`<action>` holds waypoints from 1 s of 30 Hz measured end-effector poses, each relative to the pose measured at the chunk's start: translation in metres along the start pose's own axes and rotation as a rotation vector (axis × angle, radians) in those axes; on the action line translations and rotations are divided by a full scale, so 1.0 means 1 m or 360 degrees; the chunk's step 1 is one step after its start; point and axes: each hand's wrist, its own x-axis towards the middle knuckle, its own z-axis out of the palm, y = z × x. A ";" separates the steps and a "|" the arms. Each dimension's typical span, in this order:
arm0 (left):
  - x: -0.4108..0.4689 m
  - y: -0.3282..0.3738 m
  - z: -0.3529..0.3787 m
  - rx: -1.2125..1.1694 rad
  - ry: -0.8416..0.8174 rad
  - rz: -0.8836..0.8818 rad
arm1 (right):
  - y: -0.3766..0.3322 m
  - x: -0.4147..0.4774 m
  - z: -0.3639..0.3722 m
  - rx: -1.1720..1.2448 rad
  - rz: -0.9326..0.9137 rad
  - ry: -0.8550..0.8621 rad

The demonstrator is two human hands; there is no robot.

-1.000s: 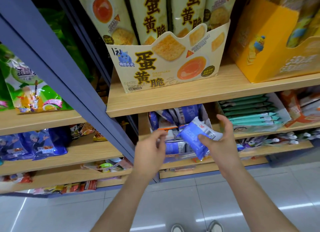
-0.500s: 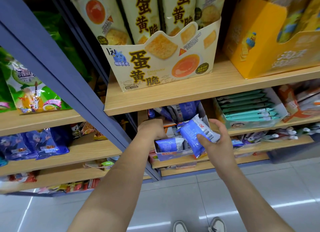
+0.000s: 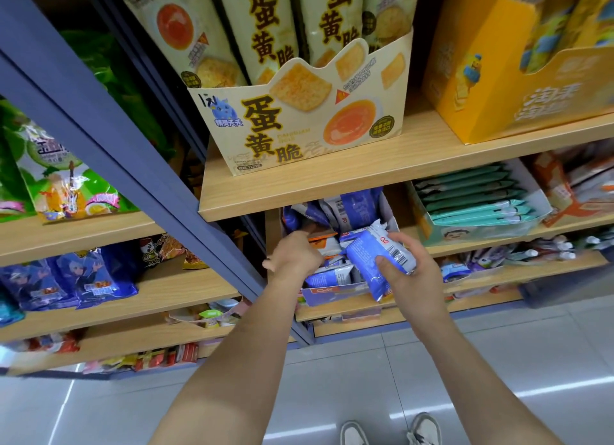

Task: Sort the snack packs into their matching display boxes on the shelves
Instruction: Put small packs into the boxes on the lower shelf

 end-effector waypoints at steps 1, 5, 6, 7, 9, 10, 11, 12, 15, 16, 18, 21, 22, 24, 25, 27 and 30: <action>-0.003 -0.002 0.004 -0.0028 0.0129 0.0020 | 0.000 -0.001 0.000 0.0003 0.0006 0.0009; -0.007 -0.009 0.015 -0.0030 0.0411 0.0149 | 0.000 -0.004 -0.001 -0.0011 0.0015 0.0020; -0.008 -0.010 0.016 -0.0050 0.0431 0.0170 | 0.000 -0.004 -0.001 -0.0014 0.0018 0.0023; -0.009 -0.012 0.017 -0.0079 0.0458 0.0173 | -0.001 -0.004 0.000 -0.0014 0.0025 0.0028; -0.012 -0.013 0.016 -0.0133 0.0542 0.0143 | -0.001 -0.004 0.001 -0.0011 0.0032 0.0031; -0.014 -0.012 0.015 -0.0161 0.0592 0.0128 | -0.002 -0.004 0.002 -0.0001 0.0039 0.0029; -0.015 -0.012 0.014 -0.0195 0.0636 0.0118 | -0.001 -0.004 0.002 0.0015 0.0050 0.0027; -0.017 -0.011 0.013 -0.0229 0.0657 0.0108 | -0.002 -0.003 0.002 0.0028 0.0059 0.0029; -0.021 -0.008 0.009 -0.0245 0.0698 0.0110 | -0.003 0.000 0.002 -0.0037 0.0037 0.0054; -0.023 -0.008 0.008 -0.0215 0.0727 0.0133 | -0.004 0.002 0.002 -0.0081 0.0019 0.0064; -0.027 -0.012 0.006 -0.0161 0.0797 0.0224 | -0.006 0.008 0.002 -0.0142 -0.0024 0.0105; -0.034 -0.025 0.007 -0.0247 0.0834 0.0399 | -0.010 0.018 0.001 -0.0239 -0.0111 0.0194; -0.037 -0.029 0.009 -0.0296 0.0843 0.0453 | -0.011 0.021 0.001 -0.0351 -0.0151 0.0208; -0.044 -0.036 0.016 -0.0383 0.0879 0.0542 | -0.015 0.023 0.001 -0.0676 -0.0255 0.0192; -0.046 -0.039 0.020 -0.0415 0.0903 0.0584 | -0.017 0.022 0.002 -0.0875 -0.0361 0.0194; -0.047 -0.042 0.025 -0.0450 0.0919 0.0641 | -0.025 0.014 0.010 -0.1300 -0.0623 0.0231; -0.044 -0.042 0.023 -0.0463 0.0916 0.0666 | -0.031 0.007 0.040 -0.1577 -0.0953 -0.0009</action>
